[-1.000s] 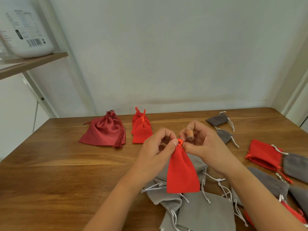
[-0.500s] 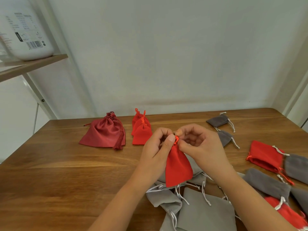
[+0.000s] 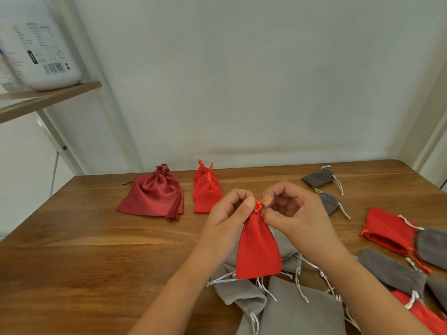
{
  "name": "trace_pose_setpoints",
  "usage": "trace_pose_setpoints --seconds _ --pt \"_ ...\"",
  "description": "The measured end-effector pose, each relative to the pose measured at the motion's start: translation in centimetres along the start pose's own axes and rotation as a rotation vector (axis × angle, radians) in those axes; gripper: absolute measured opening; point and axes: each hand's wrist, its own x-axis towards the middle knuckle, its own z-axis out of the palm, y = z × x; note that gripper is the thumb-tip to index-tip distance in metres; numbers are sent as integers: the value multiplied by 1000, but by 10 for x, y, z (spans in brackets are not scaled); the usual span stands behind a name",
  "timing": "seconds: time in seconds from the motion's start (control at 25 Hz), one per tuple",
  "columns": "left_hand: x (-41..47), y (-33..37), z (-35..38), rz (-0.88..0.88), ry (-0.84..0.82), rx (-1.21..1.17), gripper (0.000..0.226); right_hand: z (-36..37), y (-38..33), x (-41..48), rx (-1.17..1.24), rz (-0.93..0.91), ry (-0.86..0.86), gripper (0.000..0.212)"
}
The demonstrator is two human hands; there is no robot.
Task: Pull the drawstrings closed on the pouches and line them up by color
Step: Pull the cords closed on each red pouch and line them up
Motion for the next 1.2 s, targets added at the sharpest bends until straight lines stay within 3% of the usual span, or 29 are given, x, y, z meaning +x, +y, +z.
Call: trace_pose_setpoints --seconds 0.2,0.36,0.8,1.04,1.2 --pt "3 -1 -9 58 55 103 10 -3 2 2 -8 36 -9 34" --pt "4 -4 -8 75 132 175 15 0 0 -1 -138 -3 -20 22" --pt "5 -2 -10 24 181 168 7 1 -2 -3 -373 -107 39 28" --pt "7 -4 -10 -2 231 111 16 1 -4 -3 -261 -29 65 24" --pt "7 -4 -8 36 225 84 10 0 -6 -3 -245 -15 98 23"
